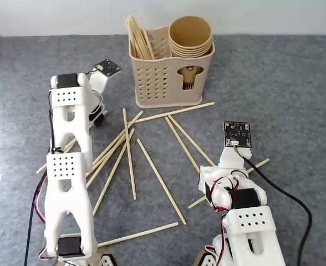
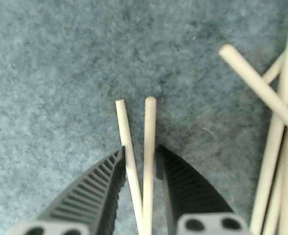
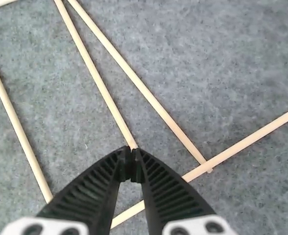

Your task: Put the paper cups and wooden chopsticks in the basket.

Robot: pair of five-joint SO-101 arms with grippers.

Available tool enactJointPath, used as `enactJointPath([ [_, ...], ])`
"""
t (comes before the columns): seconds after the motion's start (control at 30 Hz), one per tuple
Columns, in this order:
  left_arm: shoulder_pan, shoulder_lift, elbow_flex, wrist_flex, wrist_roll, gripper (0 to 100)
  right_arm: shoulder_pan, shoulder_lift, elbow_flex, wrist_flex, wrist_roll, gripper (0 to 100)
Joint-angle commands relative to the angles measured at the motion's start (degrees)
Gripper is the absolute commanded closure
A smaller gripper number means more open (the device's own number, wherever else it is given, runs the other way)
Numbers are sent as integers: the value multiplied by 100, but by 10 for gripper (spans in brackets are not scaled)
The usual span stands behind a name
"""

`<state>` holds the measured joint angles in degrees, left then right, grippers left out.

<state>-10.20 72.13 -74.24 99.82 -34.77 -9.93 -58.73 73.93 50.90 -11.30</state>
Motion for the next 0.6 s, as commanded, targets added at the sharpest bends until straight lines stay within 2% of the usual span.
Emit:
enactJointPath([
  [0.0, -88, -53, -101, 62, -88, 942, -31, -84, -44, -92, 53, 991],
  [0.1, -88, -53, -110, 62, -88, 984, -31, -84, -44, -92, 53, 991],
  [0.57, -176, -431, -198, 79, 88, 988, -31, -84, -44, -84, 53, 991],
])
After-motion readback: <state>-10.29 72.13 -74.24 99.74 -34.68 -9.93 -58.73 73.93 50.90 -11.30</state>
